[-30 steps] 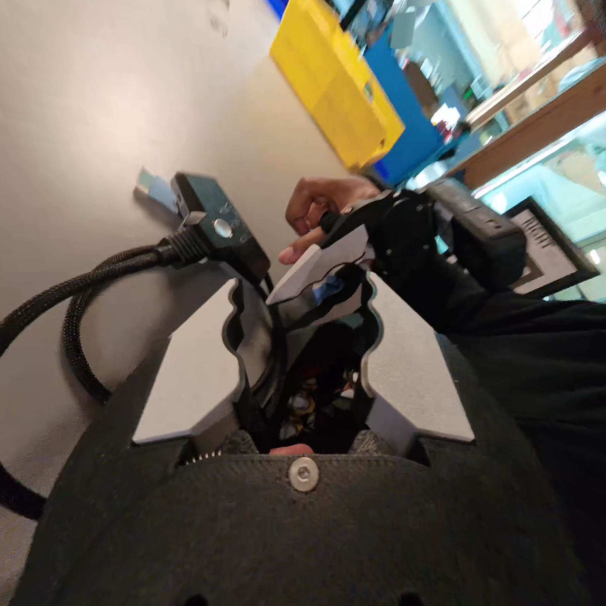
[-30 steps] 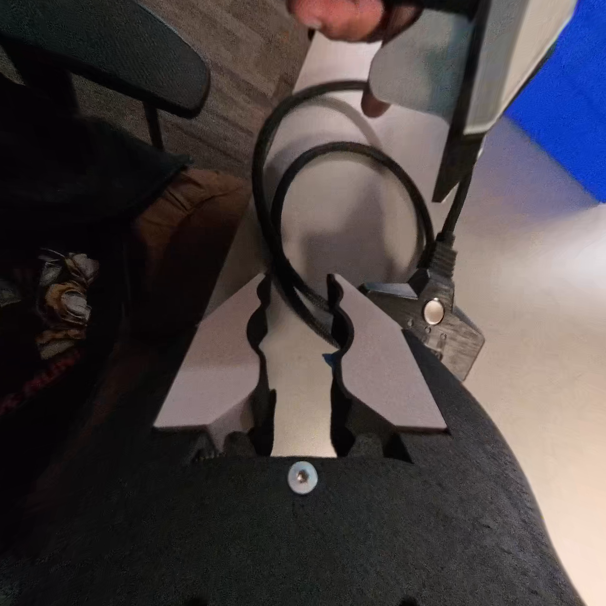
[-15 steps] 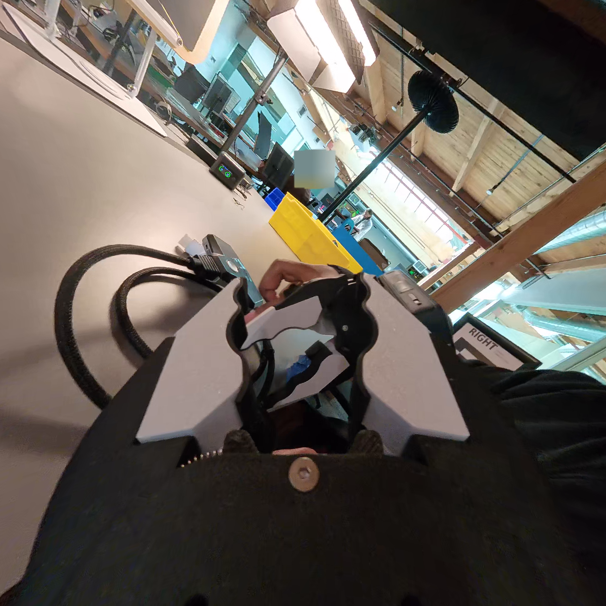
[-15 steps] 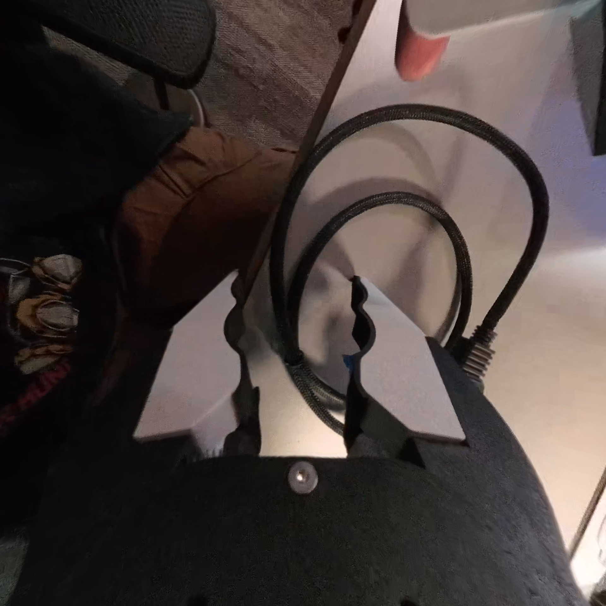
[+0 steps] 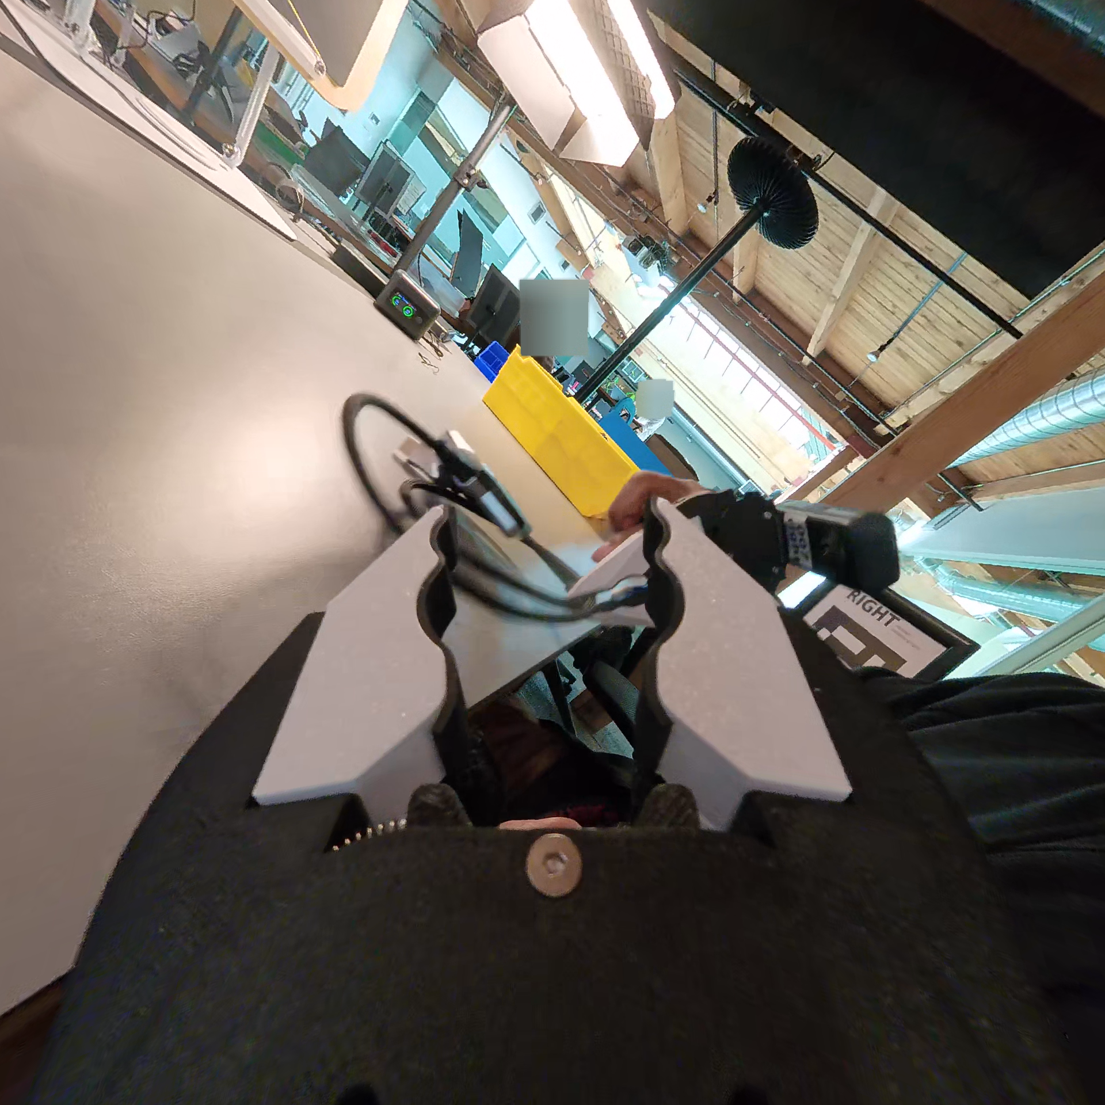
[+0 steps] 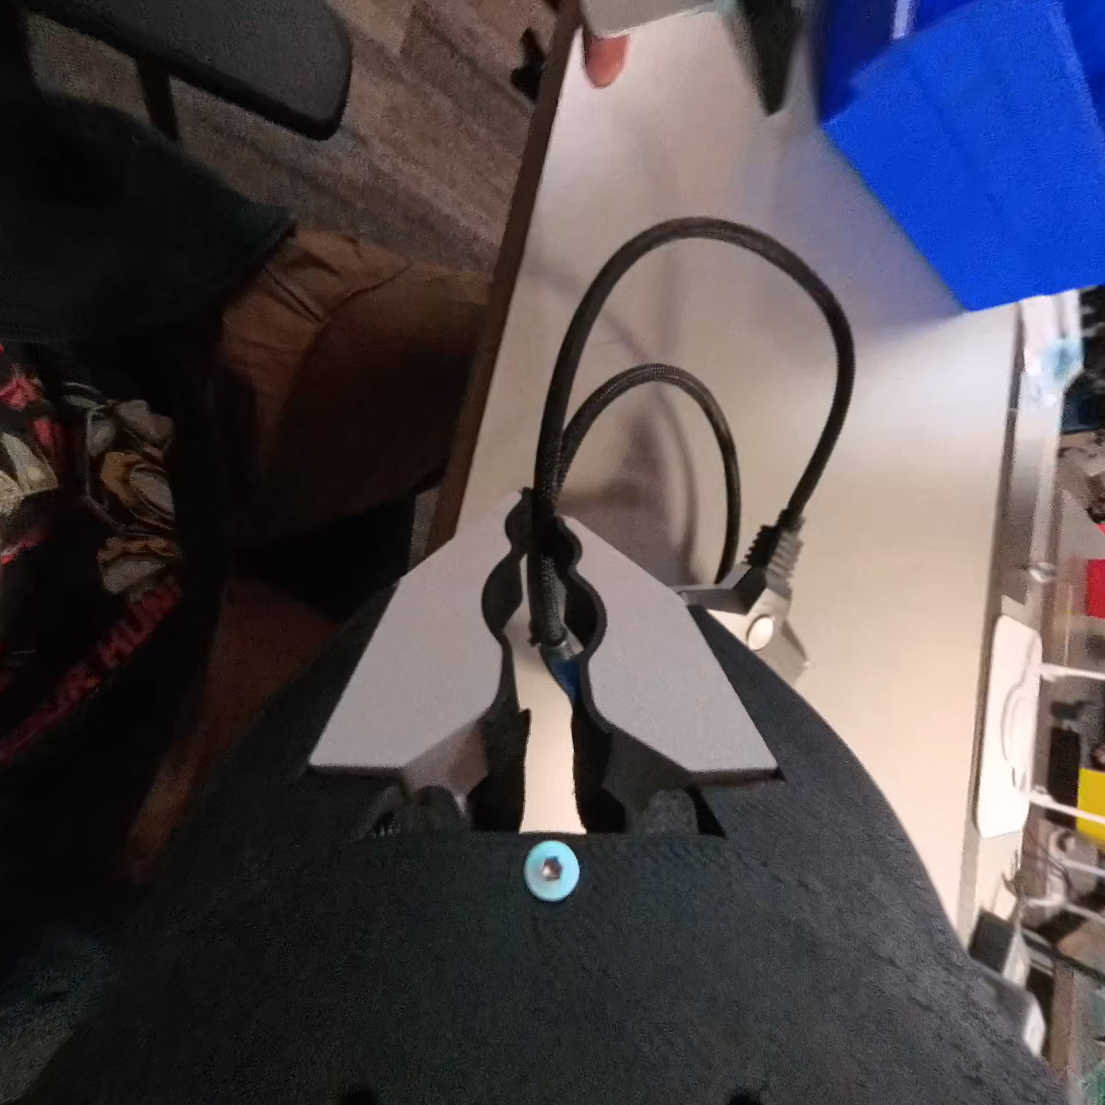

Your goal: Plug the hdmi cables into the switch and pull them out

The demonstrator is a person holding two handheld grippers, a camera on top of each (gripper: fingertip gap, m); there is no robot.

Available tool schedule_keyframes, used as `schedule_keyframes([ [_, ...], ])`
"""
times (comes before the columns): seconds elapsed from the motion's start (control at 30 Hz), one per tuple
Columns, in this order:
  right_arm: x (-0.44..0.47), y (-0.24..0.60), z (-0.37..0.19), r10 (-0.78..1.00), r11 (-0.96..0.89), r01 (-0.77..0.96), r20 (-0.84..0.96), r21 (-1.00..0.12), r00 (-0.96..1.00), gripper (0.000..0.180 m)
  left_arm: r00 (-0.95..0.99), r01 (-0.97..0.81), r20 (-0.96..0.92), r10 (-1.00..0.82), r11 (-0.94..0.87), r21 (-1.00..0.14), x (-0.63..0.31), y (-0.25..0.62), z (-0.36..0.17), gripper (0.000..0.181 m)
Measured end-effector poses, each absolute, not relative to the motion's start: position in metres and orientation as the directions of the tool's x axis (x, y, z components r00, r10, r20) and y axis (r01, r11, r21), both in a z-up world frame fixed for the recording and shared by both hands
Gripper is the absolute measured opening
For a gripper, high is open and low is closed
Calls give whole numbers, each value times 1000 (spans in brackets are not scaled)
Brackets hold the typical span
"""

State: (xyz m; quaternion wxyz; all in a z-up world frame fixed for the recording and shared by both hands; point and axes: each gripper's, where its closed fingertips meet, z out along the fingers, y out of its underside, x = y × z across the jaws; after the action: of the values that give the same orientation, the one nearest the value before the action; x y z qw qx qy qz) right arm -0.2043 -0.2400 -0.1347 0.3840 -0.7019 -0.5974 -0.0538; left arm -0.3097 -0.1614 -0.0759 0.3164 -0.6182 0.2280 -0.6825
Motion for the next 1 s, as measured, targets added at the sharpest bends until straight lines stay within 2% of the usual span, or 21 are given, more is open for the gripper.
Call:
schedule_keyframes([
  [0.23,-125,-227,-30,594,-51,764,596,-644,541,6,-59,143,695,-717,-695,-705,-296,-168,-72,60],
  [0.4,-54,-223,29,448,-90,647,549,-757,705,5,-84,109,695,-714,-700,-706,-281,-180,-74,60],
  [0.6,34,-223,77,282,-148,517,465,-843,839,5,-94,91,708,-700,-714,-694,-272,-183,-79,59],
  [0.7,65,-221,86,255,-184,455,405,-871,878,4,-103,88,713,-694,-720,-688,-269,-184,-79,59],
  [0.8,74,-215,66,285,-248,425,354,-871,891,4,-105,85,715,-691,-723,-686,-265,-184,-80,59],
  [1.0,82,-207,45,251,-276,460,399,-844,882,4,-98,62,723,-684,-729,-682,-260,-187,-87,58],
])
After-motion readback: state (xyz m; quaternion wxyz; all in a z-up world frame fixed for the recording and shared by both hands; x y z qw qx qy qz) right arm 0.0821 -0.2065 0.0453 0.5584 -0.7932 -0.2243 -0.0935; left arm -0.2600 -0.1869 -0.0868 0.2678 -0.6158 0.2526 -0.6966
